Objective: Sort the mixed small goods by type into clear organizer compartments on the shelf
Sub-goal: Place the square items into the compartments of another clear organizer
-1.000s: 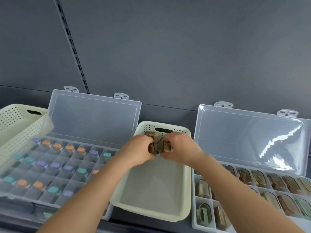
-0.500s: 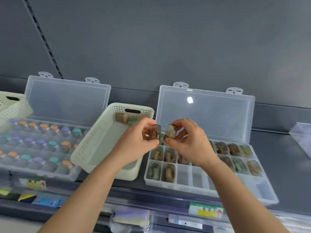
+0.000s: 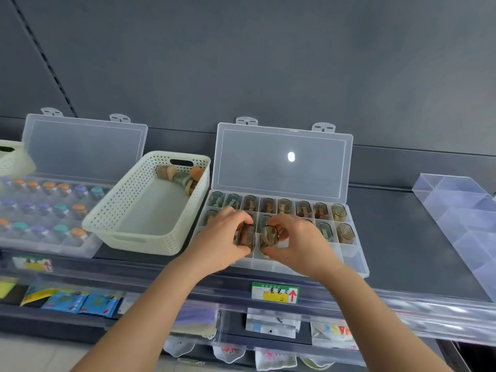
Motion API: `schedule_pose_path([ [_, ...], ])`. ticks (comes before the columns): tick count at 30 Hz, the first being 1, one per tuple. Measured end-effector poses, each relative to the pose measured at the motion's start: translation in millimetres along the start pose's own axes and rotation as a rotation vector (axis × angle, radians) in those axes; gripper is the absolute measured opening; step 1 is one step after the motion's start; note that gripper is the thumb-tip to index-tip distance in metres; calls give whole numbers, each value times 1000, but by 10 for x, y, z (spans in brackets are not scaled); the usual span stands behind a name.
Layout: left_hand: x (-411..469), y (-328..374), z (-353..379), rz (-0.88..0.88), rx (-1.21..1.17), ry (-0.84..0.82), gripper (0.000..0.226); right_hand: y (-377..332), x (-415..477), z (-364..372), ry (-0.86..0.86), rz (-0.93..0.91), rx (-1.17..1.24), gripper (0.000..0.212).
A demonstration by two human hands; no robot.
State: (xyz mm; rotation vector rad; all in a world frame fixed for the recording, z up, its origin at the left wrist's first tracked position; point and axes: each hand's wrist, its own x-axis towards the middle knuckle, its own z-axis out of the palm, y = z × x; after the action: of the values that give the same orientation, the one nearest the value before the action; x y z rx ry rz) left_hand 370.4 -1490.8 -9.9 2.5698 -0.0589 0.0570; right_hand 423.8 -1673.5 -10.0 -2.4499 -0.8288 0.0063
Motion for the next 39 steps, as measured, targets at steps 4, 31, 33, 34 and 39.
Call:
schedule_pose_path([
  [4,53,-52,11,0,111,-50,49,23,2,109,-32,38,-62,48],
  [31,84,-51,-58,24,260,-52,50,-4,159,96,-104,6,-149,43],
  [33,80,-81,-190,17,257,27,44,-105,253,76,-66,-41,-135,41],
  [34,82,-113,-270,10,264,66,41,-167,309,76,-50,-68,-128,41],
  [39,140,-436,-680,-86,350,190,33,-501,705,155,-45,-162,-117,39],
])
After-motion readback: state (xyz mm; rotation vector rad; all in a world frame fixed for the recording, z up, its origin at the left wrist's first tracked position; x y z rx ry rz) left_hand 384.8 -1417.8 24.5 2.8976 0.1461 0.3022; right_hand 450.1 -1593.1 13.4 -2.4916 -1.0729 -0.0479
